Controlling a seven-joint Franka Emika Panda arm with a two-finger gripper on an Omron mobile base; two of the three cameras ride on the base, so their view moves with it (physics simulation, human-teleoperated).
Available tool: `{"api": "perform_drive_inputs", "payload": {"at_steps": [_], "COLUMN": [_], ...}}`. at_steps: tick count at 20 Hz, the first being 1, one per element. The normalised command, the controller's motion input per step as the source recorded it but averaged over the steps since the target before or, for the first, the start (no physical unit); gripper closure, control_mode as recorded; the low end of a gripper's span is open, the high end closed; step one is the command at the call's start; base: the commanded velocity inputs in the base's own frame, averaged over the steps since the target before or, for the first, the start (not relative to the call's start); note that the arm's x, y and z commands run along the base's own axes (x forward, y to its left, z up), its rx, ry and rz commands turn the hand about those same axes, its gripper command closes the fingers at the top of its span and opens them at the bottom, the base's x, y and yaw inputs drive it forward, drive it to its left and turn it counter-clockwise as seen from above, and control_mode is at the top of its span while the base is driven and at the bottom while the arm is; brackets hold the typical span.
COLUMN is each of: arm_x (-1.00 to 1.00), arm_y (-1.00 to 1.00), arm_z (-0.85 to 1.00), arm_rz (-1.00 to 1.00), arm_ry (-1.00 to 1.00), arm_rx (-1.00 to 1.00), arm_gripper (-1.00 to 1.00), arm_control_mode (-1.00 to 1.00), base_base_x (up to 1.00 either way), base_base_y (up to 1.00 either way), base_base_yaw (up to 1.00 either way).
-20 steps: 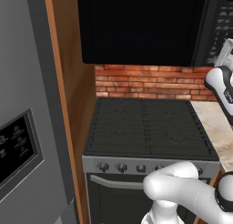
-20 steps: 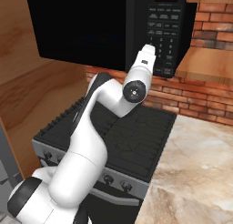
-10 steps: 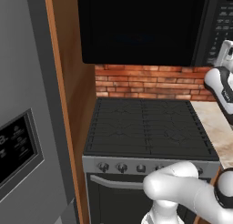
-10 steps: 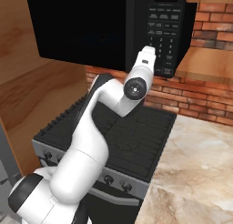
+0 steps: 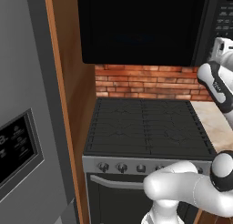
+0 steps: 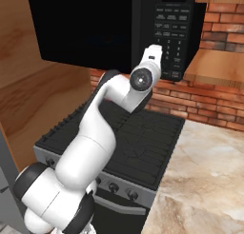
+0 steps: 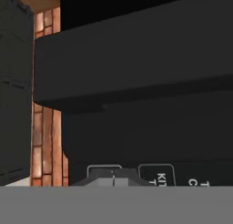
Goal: Transport the steak from the fridge to the microwave and turn on the microwave.
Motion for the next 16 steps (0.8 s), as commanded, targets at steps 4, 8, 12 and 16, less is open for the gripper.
{"api": "perform_drive_inputs", "payload": {"at_steps": [4,8,12,16], "arm_x": [0.45,0.37,0.40,0.58], "arm_y": [-0.07,-0.17,-0.19,-0.17], "arm_z": [-0.24,-0.36,-0.50,-0.63], "arm_rz": [0.00,0.00,0.00,0.00], "arm_ry": [0.01,0.00,0.00,-0.18], "arm_rx": [-0.07,-0.09,-0.11,-0.14], "arm_gripper": [1.00,1.00,1.00,1.00], "arm_control_mode": [-1.00,-1.00,-1.00,-1.00], "base_base_x": [0.00,0.00,0.00,0.00], "base_base_y": [0.00,0.00,0.00,0.00], "base_base_yaw": [0.00,0.00,0.00,0.00]}}
